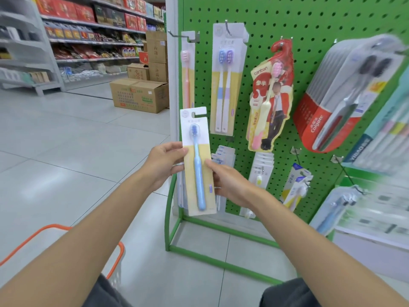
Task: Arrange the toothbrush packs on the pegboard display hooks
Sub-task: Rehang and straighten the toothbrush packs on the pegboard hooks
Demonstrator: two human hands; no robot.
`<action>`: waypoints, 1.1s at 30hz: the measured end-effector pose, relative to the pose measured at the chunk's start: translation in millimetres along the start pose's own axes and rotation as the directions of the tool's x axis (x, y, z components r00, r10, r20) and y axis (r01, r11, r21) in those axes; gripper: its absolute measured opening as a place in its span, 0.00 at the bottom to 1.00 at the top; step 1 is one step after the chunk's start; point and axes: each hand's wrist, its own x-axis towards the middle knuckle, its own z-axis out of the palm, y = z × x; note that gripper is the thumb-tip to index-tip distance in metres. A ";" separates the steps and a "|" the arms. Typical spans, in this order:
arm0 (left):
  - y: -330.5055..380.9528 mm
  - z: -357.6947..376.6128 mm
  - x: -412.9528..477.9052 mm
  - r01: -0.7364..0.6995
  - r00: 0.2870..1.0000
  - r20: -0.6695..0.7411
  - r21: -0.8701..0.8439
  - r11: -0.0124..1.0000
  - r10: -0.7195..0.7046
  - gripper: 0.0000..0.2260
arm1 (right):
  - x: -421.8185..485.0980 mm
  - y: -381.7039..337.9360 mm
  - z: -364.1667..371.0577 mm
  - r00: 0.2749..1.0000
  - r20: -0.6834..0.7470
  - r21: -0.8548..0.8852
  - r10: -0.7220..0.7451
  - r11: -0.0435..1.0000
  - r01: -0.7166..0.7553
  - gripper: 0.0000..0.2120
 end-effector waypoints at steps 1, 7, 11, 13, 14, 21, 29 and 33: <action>0.0 0.6 0.4 0.003 0.999 -0.033 -0.048 0.999 -0.005 0.13 | -2.0 4.7 -0.7 0.998 0.047 -0.044 0.034 0.999 -0.032 0.19; -2.9 5.4 1.8 -0.027 0.996 -0.092 -0.071 0.997 0.020 0.05 | -11.1 23.5 -2.1 0.989 0.145 -0.143 0.042 0.990 -0.022 0.10; -3.5 6.7 3.7 -0.024 0.991 -0.129 -0.012 1.000 0.022 0.09 | -12.8 25.7 -4.6 0.987 0.158 -0.133 0.009 0.991 0.012 0.10; -2.4 9.7 2.0 -0.052 0.989 -0.139 0.008 0.999 0.052 0.12 | -14.3 26.9 -2.4 0.989 0.148 -0.143 -0.031 0.988 0.052 0.10; -1.7 11.4 0.8 -0.070 0.988 -0.135 0.000 0.998 0.069 0.14 | -14.5 27.7 -1.0 0.989 0.129 -0.158 -0.066 0.984 0.086 0.10; -3.3 13.0 -2.5 -0.153 0.985 -0.061 0.083 0.985 0.159 0.29 | -13.2 35.8 16.3 0.934 0.100 -0.597 -0.344 0.730 0.333 0.31; 2.3 3.4 2.5 -0.120 0.988 -0.089 0.070 0.990 0.126 0.10 | -5.8 33.5 22.6 0.983 0.118 -0.418 -0.138 0.891 0.175 0.49; 6.7 -0.5 -0.6 -0.143 0.987 -0.080 -0.010 0.990 0.142 0.11 | 7.0 32.4 27.0 0.988 0.114 -0.255 -0.108 0.958 0.134 0.53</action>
